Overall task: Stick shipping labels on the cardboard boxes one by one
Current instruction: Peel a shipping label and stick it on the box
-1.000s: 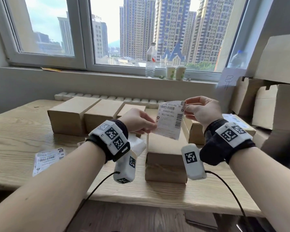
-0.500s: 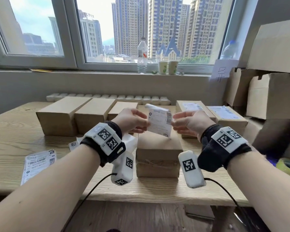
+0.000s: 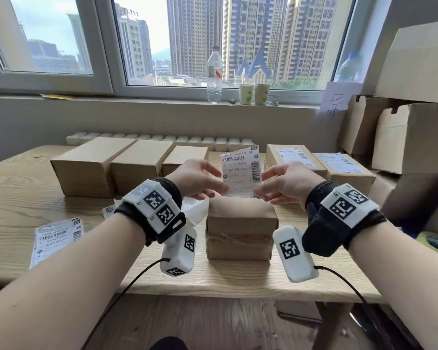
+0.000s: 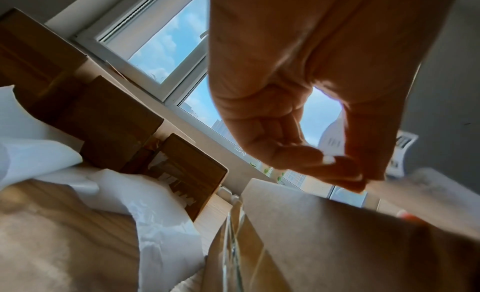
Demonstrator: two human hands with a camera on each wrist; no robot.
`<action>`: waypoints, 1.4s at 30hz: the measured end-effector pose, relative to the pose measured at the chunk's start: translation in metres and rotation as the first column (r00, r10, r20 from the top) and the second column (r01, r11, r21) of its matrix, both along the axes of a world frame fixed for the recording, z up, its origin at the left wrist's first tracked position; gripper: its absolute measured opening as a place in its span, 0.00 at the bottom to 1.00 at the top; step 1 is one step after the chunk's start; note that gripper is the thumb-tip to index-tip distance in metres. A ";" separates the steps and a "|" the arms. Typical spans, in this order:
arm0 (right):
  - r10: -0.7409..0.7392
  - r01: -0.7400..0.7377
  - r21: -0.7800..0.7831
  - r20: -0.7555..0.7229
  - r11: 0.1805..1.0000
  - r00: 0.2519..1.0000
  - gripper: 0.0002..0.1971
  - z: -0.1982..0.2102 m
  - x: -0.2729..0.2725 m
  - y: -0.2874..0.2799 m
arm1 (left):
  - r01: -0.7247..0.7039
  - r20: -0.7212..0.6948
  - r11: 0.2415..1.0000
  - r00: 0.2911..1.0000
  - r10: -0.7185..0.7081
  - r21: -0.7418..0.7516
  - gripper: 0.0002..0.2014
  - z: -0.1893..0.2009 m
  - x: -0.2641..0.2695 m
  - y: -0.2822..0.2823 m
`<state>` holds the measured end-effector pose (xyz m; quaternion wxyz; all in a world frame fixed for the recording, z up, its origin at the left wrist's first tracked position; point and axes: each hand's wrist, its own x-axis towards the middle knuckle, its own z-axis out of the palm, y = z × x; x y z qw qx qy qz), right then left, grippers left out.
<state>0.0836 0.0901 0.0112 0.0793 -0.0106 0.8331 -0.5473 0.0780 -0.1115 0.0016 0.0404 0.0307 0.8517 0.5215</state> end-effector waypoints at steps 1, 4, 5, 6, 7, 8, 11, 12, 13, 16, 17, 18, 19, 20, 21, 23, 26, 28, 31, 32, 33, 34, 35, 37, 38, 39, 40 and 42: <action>0.008 -0.008 0.032 0.001 0.999 1.000 0.18 0.000 0.001 -0.001 | 0.007 0.005 0.999 1.000 -0.007 -0.035 0.21 0.000 0.001 0.000; 0.017 -0.018 0.098 0.009 0.995 1.000 0.22 0.001 0.004 -0.002 | 0.025 0.006 0.992 1.000 -0.025 -0.122 0.25 0.001 0.003 0.000; 0.019 -0.020 0.117 0.009 0.993 1.000 0.24 0.001 0.005 -0.003 | 0.026 0.001 0.989 1.000 -0.026 -0.144 0.26 0.001 0.004 0.000; 0.022 -0.022 0.140 0.005 0.990 1.000 0.25 0.000 0.005 -0.003 | 0.025 -0.001 0.987 1.000 -0.026 -0.159 0.27 0.001 0.004 0.001; 0.023 -0.023 0.163 -0.002 0.986 1.000 0.26 0.000 0.005 -0.003 | 0.024 0.000 0.985 1.000 -0.024 -0.168 0.28 0.001 0.005 0.001; 0.025 -0.022 0.182 -0.010 0.983 1.000 0.27 -0.001 0.005 -0.004 | 0.023 0.003 0.984 1.000 -0.023 -0.175 0.29 0.000 0.005 0.001; 0.024 -0.017 0.216 -0.028 0.976 0.999 0.28 -0.001 0.006 -0.005 | 0.015 0.002 0.980 1.000 -0.015 -0.199 0.33 -0.001 0.005 0.002; 0.024 -0.017 0.226 -0.030 0.974 0.999 0.29 -0.001 0.006 -0.006 | 0.014 0.001 0.979 1.000 -0.014 -0.203 0.33 -0.002 0.005 0.002; 0.024 -0.017 0.235 -0.029 0.972 0.999 0.30 -0.001 0.005 -0.007 | 0.016 0.001 0.979 1.000 -0.016 -0.205 0.34 -0.001 0.005 0.002; 0.024 -0.017 0.245 -0.025 0.969 0.999 0.32 -0.001 0.004 -0.008 | 0.034 0.014 0.978 0.999 -0.032 -0.206 0.34 -0.001 0.004 0.002; 0.024 -0.017 0.246 -0.025 0.969 0.999 0.32 -0.001 0.004 -0.008 | 0.041 0.021 0.978 0.999 -0.037 -0.205 0.35 -0.001 0.004 0.002; 0.024 -0.017 0.248 -0.025 0.969 0.999 0.32 -0.001 0.004 -0.008 | 0.046 0.026 0.978 0.999 -0.041 -0.204 0.35 -0.001 0.004 0.001; 0.024 -0.017 0.249 -0.024 0.968 0.999 0.32 -0.001 0.003 -0.008 | 0.050 0.028 0.977 0.999 -0.045 -0.205 0.35 -0.001 0.004 0.001; 0.024 -0.018 0.250 -0.024 0.968 0.999 0.32 -0.001 0.003 -0.008 | 0.053 0.030 0.977 0.998 -0.048 -0.206 0.35 -0.001 0.004 0.001; 0.025 -0.018 0.251 -0.023 0.968 0.999 0.33 -0.002 0.003 -0.008 | 0.056 0.032 0.977 0.998 -0.051 -0.207 0.35 -0.001 0.004 0.001; 0.027 -0.021 0.254 -0.020 0.967 0.999 0.33 -0.002 0.002 -0.008 | 0.063 0.037 0.976 0.998 -0.056 -0.209 0.36 0.000 0.003 0.001; 0.033 -0.029 0.254 -0.015 0.967 0.999 0.32 -0.002 0.003 -0.007 | 0.066 0.039 0.974 0.998 -0.059 -0.215 0.37 0.000 0.003 0.000; 0.040 -0.037 0.247 -0.009 0.968 0.999 0.31 -0.001 0.004 -0.006 | 0.063 0.034 0.975 0.998 -0.057 -0.215 0.37 -0.001 0.002 0.000; 0.049 -0.045 0.252 -0.009 0.967 0.999 0.29 -0.001 0.005 -0.006 | 0.059 0.027 0.975 0.998 -0.054 -0.212 0.37 -0.002 0.002 0.000; 0.048 -0.044 0.254 -0.011 0.966 0.999 0.28 -0.001 0.005 -0.007 | 0.059 0.027 0.975 0.998 -0.055 -0.212 0.37 -0.002 0.002 0.000; 0.047 -0.041 0.256 -0.014 0.966 0.999 0.29 -0.002 0.005 -0.007 | 0.060 0.025 0.975 0.998 -0.056 -0.213 0.38 -0.003 0.002 0.000; 0.046 -0.040 0.257 -0.019 0.966 0.999 0.29 -0.002 0.005 -0.007 | 0.059 0.022 0.975 0.998 -0.055 -0.214 0.38 -0.003 0.001 0.000; 0.046 -0.039 0.260 -0.021 0.965 0.999 0.30 -0.002 0.005 -0.007 | 0.057 0.018 0.975 0.998 -0.054 -0.216 0.38 -0.003 0.001 0.000; 0.049 -0.042 0.266 -0.020 0.963 0.999 0.31 -0.003 0.004 -0.007 | 0.053 0.014 0.974 0.999 -0.051 -0.218 0.38 -0.004 0.000 0.000; 0.049 -0.043 0.267 -0.019 0.963 0.999 0.32 -0.003 0.004 -0.007 | 0.051 0.015 0.974 0.999 -0.049 -0.219 0.38 -0.004 0.000 0.000; 0.048 -0.042 0.268 -0.018 0.962 0.999 0.32 -0.003 0.004 -0.007 | 0.050 0.016 0.974 0.999 -0.048 -0.220 0.38 -0.004 -0.001 -0.001; 0.049 -0.042 0.270 -0.018 0.962 0.999 0.33 -0.003 0.004 -0.007 | 0.051 0.017 0.974 0.999 -0.048 -0.223 0.38 -0.004 -0.001 -0.001; 0.051 -0.045 0.272 -0.017 0.961 0.999 0.33 -0.003 0.004 -0.007 | 0.055 0.018 0.972 0.998 -0.052 -0.227 0.38 -0.004 -0.001 0.000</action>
